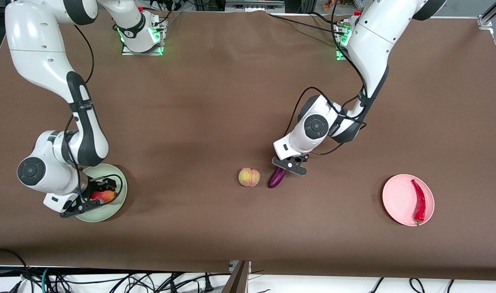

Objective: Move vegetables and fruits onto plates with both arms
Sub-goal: 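Place the pomegranate on the green plate while the left gripper grasps eggplant, then carry the eggplant to the pink plate while the right gripper reaches peach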

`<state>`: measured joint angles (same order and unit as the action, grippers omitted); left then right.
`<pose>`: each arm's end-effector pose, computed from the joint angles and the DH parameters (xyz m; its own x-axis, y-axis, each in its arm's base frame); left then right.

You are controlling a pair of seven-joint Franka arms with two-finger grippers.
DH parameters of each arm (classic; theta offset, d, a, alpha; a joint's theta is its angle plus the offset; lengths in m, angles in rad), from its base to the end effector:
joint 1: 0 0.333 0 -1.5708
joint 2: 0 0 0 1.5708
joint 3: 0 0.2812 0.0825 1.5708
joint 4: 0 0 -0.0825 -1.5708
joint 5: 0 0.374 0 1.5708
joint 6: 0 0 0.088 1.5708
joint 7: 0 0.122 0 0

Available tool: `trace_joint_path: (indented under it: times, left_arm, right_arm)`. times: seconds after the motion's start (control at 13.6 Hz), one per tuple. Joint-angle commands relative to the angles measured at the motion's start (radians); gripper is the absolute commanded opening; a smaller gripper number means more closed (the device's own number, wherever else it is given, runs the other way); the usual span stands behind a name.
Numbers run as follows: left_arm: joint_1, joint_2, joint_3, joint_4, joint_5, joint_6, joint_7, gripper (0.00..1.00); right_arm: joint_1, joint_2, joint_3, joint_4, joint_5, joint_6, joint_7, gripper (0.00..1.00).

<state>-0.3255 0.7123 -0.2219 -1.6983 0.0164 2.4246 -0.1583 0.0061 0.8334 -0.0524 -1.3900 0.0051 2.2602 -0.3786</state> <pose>0.5594 -0.3305 0.1575 0.9406 -0.3393 0.0064 -0.3370 -0.9317 0.1355 0.7029 -0.0262 0.1813 0.9400 0.3405 0.0221 0.3392 -0.9396 0.0461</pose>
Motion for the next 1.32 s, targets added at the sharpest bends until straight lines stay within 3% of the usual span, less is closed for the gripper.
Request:
trace_joint_path:
  times: [0.0,0.15,0.29,0.59,0.66,0.95,1.25]
  left_arm:
    - [0.066,-0.097,0.01,0.003,0.025,-0.113,-0.014,0.1]
    - [0.162,-0.155,0.018,0.005,0.025,-0.163,-0.015,0.12]
    - [0.268,-0.194,0.021,0.006,0.04,-0.203,-0.003,0.12]
    - [0.432,-0.195,0.027,0.029,0.192,-0.213,0.156,0.13]
    - [0.478,-0.176,0.027,0.035,0.244,-0.204,0.204,0.18]
    - [0.58,-0.103,0.029,0.065,0.299,-0.193,0.33,0.19]
    - [0.592,-0.05,0.029,0.068,0.312,-0.116,0.332,0.21]
  right_arm:
    - [-0.009,-0.029,0.028,0.003,0.067,-0.033,-0.022,1.0]
    - [0.027,-0.056,0.043,0.04,0.143,-0.146,0.097,1.0]
    - [0.116,-0.068,0.043,0.091,0.144,-0.212,0.312,1.0]
    - [0.326,-0.066,0.039,0.149,0.139,-0.186,0.749,1.0]
    - [0.363,-0.057,0.039,0.155,0.136,-0.151,0.824,1.0]
    - [0.483,-0.019,0.039,0.152,0.136,0.026,1.019,1.0]
    - [0.6,0.052,0.029,0.155,0.131,0.235,1.113,1.0]
